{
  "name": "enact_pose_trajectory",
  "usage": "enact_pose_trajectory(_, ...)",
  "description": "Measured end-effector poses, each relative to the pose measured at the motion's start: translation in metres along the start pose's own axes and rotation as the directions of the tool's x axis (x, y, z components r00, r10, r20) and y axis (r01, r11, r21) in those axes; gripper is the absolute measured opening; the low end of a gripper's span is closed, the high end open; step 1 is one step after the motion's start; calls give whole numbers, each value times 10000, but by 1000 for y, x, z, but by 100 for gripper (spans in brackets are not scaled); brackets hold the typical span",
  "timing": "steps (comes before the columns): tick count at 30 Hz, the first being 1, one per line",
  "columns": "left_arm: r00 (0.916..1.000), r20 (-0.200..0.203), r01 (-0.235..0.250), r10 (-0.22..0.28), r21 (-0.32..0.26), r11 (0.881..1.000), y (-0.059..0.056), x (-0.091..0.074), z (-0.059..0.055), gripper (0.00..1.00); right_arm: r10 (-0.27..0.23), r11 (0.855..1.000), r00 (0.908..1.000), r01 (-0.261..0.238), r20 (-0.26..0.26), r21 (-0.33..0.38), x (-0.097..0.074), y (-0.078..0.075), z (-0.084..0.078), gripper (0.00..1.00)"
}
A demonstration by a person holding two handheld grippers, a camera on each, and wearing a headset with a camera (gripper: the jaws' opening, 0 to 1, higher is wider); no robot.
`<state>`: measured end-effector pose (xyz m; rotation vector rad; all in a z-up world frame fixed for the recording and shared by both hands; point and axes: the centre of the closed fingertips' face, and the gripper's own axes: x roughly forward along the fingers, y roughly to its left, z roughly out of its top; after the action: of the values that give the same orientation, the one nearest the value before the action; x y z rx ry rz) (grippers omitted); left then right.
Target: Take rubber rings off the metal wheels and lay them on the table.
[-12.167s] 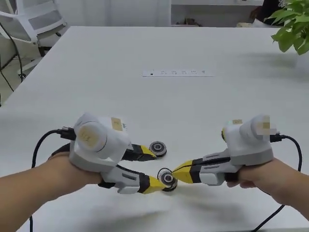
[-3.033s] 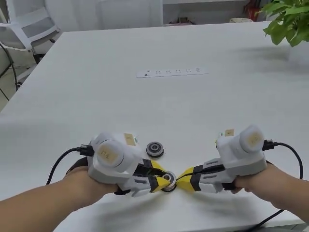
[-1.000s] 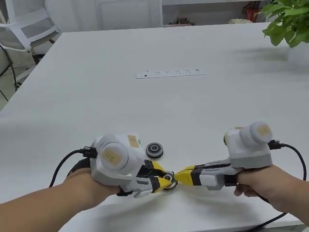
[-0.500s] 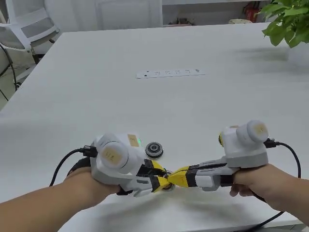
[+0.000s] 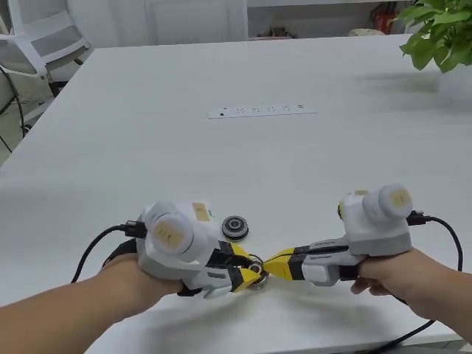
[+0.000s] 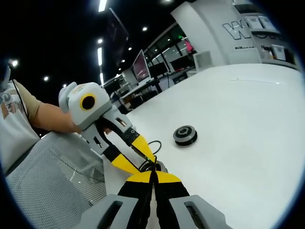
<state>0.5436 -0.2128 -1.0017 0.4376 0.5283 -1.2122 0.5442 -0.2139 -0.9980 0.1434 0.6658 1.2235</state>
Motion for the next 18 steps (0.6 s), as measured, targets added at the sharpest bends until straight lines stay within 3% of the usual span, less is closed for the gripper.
enact_pose_trajectory(11,9995,-117,281,-282,-86,9996,-3,-6,-1,19,9,9997,10000,-9,-35,-226,-1,1,0,0)
enact_pose_trajectory(18,9992,37,405,-405,-47,9992,-6,-15,6,25,23,9997,9999,-19,135,-260,-3,2,6,0)
